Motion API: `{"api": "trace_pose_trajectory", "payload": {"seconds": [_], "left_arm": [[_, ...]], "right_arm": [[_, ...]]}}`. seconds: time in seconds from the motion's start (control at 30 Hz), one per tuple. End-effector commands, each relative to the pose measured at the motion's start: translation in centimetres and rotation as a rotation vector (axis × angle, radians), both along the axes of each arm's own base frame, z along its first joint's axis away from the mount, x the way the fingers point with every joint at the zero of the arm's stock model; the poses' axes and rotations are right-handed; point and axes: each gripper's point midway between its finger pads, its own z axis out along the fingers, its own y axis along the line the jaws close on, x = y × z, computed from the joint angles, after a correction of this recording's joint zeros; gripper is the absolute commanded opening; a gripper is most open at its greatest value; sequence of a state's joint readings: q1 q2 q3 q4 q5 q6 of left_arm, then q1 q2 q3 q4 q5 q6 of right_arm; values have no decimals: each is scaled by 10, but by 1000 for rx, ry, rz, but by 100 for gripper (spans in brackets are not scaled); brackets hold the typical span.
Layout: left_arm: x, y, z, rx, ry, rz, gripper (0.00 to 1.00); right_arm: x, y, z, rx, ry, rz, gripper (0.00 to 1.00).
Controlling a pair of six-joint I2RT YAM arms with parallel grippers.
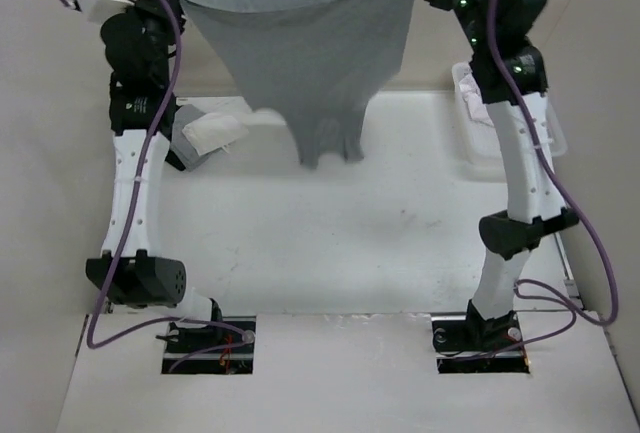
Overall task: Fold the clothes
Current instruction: Flatten the tank top out
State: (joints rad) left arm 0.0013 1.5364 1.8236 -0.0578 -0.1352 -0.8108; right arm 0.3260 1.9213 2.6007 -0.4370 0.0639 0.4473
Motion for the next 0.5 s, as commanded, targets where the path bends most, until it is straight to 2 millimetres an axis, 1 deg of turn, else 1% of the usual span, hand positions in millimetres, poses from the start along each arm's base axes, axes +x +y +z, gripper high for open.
{"api": "trace_pose_trajectory", "payload": {"seconds": [0.0,0.03,0.07,0.1,0.13,0.17,0.2,0.27,0.3,0.33,0.37,0.4,0.43,0.47], "left_arm": [[-62,8,80,8,-215,-3,2],[-68,10,81,17,-218,4,2],[-72,11,79,22,-218,9,2],[-74,15,72,32,-210,23,3],[-75,17,65,40,-202,32,3],[-73,17,50,46,-181,32,3],[-71,15,36,46,-162,23,3],[-68,11,-3,46,-98,3,3],[-70,7,-33,41,-48,-12,3],[-76,1,-63,35,-6,-23,3],[-81,-3,-82,31,20,-30,3],[-94,-5,-117,20,67,-27,3],[-106,-6,-145,13,105,-22,3],[-124,-5,-181,11,154,-8,3]], "right_arm": [[-98,-20,109,91,-276,54,0],[-101,-22,106,79,-265,50,0],[-102,-22,95,62,-227,44,0],[-102,-23,85,51,-197,38,0],[-101,-23,68,40,-152,30,0],[-100,-23,47,29,-110,21,0],[-102,-24,31,23,-87,15,0],[-109,-23,-17,5,-33,12,0],[-115,-24,-46,3,2,7,0],[-121,-23,-79,-8,46,7,0],[-126,-23,-99,-18,72,10,0],[-138,-22,-143,-31,129,17,0],[-148,-19,-174,-29,169,30,0],[-159,-18,-203,-29,204,42,0]]}}
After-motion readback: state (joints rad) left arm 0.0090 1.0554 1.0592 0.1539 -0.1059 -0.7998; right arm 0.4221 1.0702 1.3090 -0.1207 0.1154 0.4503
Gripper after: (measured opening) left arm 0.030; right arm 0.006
